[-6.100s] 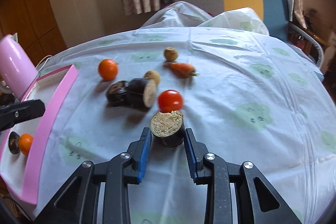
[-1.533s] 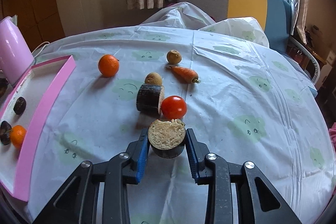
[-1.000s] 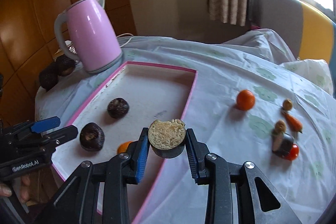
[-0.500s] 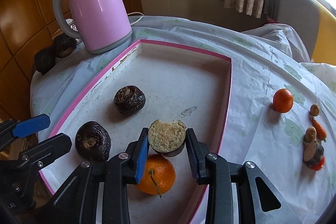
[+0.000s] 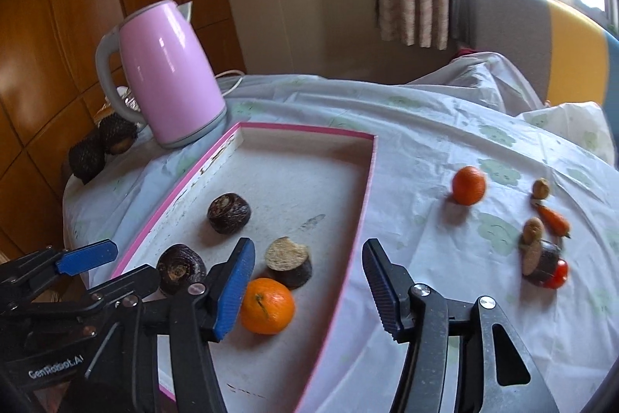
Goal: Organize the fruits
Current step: 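Carry the cut eggplant piece into the pink tray and open the right gripper, then move both grippers back over the remaining produce on the sheet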
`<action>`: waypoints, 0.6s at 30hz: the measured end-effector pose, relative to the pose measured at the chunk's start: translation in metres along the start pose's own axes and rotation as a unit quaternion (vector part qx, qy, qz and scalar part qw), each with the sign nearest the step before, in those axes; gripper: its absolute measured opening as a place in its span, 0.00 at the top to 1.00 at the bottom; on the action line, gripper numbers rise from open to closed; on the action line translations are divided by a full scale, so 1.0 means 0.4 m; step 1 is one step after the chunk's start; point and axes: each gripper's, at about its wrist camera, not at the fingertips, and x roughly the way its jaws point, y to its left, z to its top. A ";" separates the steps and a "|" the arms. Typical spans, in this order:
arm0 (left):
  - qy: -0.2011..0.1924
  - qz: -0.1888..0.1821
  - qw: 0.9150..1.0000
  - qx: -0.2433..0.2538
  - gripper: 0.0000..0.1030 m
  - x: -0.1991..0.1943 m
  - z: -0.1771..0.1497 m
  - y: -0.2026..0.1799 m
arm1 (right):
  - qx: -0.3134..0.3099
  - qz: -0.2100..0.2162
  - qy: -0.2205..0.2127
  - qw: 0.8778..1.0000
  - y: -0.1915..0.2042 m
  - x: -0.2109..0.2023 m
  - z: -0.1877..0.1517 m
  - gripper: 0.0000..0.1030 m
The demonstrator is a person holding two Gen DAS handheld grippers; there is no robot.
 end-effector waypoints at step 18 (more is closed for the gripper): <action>0.032 -0.067 0.997 0.020 0.36 0.024 0.014 -0.082 | 0.116 -0.109 -0.016 0.987 -0.279 -0.109 -0.095 0.38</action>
